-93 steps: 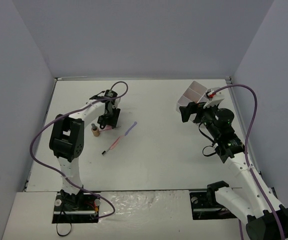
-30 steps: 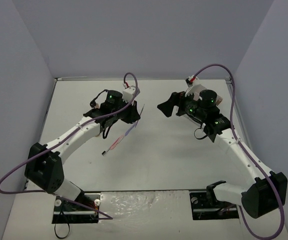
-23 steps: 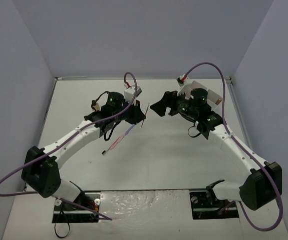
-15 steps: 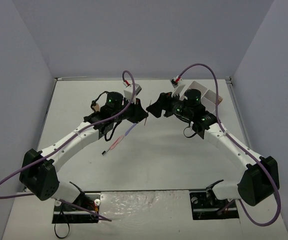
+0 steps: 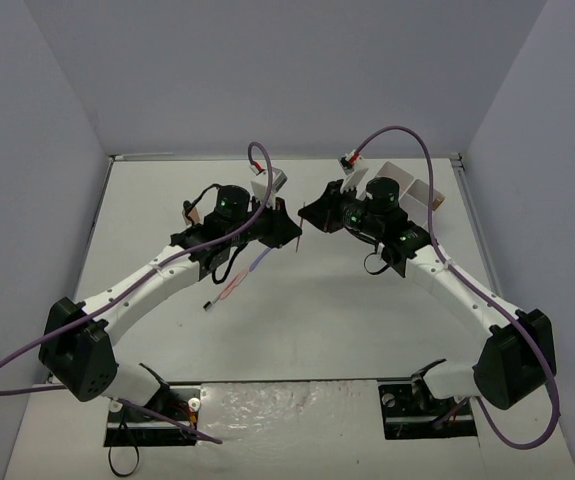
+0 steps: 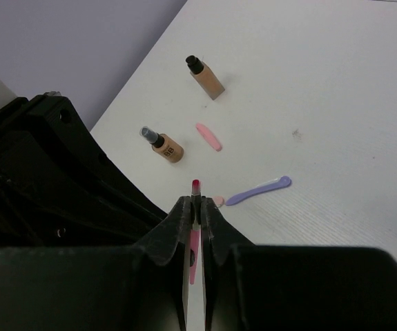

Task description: Organize the makeup

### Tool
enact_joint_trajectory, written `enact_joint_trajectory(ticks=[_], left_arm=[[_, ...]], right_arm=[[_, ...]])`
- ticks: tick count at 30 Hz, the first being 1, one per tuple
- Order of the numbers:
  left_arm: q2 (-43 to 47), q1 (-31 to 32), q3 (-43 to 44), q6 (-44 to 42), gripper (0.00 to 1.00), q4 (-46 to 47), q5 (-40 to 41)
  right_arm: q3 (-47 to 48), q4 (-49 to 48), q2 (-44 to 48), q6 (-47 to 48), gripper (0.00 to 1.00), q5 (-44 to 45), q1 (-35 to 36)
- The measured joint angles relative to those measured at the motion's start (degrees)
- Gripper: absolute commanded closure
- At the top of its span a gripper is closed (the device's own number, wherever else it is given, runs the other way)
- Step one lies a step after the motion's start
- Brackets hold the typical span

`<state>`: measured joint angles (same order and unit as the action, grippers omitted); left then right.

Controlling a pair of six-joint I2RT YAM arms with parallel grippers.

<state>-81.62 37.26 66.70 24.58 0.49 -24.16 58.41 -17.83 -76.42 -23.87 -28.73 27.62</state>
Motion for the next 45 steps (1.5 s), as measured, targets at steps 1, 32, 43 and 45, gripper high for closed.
enact_joint_trajectory(ticks=[1, 32, 43, 45], left_arm=[[0.0, 0.05, -0.01, 0.02, 1.0, 0.02, 0.06], [30.12, -13.9, -10.94, 7.06, 0.03, -29.59, 32.69], [32.49, -16.66, -16.9, 10.24, 0.03, -40.1, 34.77], [32.62, -16.66, -17.38, 10.61, 0.03, -40.94, 34.75]], right_arm=[[0.0, -0.01, 0.0, 0.13, 1.0, 0.04, 0.05], [-1.98, -20.6, -10.82, 26.19, 1.0, 17.66, -20.79], [0.76, -28.75, -23.8, 28.8, 0.97, 17.86, -25.81], [1.44, -29.37, -24.45, 29.19, 0.86, 17.73, -25.87]])
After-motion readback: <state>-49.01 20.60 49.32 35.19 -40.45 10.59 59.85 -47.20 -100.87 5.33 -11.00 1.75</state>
